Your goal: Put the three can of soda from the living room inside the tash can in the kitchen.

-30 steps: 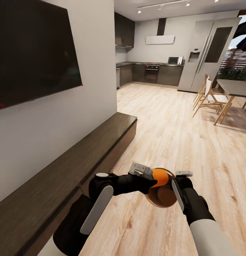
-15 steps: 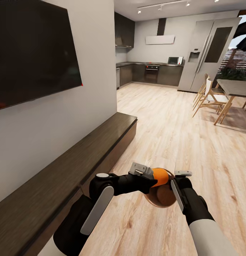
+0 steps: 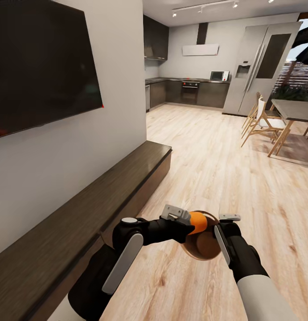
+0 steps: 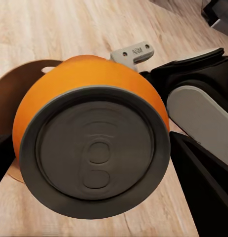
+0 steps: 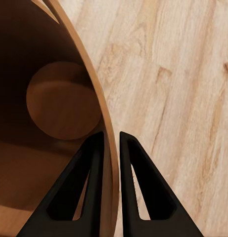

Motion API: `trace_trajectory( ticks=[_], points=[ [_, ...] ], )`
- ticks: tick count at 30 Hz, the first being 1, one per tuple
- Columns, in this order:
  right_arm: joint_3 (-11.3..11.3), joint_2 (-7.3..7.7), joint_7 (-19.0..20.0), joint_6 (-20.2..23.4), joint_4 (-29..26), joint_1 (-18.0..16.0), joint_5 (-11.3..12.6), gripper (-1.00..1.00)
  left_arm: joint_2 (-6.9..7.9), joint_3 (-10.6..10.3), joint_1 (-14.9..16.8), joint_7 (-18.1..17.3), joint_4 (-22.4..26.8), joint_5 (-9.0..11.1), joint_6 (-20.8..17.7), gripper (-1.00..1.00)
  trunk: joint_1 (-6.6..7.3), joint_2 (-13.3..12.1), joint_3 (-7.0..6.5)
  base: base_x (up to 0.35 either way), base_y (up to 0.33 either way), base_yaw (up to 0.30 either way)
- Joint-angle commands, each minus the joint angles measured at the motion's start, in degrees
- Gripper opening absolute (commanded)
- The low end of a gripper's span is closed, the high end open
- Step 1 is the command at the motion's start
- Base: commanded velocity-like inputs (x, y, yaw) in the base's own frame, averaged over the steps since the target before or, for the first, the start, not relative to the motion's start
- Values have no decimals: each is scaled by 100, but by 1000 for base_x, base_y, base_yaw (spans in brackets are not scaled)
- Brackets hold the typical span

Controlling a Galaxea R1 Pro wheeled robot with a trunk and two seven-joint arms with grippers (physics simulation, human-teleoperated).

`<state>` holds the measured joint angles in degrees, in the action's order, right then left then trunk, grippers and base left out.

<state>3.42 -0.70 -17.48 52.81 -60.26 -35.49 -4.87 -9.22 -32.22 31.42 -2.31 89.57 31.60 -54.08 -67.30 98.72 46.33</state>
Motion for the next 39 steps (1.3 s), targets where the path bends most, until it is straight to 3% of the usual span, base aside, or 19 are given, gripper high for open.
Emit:
trace_trajectory(
  ticks=[1, 7, 18, 27, 39],
  points=[
    [-2, -4, 21, 2, -3, -2, -37, -100, -4, 2, 1, 22, -24, 17, 1, -100, 0, 0, -1, 0, 0, 0],
    [-18, -15, 25, 2, -3, -2, -28, -100, -19, 5, 4, 71, -299, 42, 27, -100, 0, 0, -1, 0, 0, 0],
    [-54, -234, 18, 13, -3, -2, -42, -100, -34, 5, 4, 89, -648, 34, 162, -100, 0, 0, -1, 0, 0, 0],
    [-344, -351, 17, 38, -9, -2, -47, -100, -48, -3, 13, 108, -928, 4, 440, -100, 0, 0, -1, 0, 0, 0],
    [-368, -361, 17, 45, -12, 1, -49, -100, -54, -4, 17, 643, -1143, -5, 587, -100, 0, 0, -1, 0, 0, 0]
  ],
)
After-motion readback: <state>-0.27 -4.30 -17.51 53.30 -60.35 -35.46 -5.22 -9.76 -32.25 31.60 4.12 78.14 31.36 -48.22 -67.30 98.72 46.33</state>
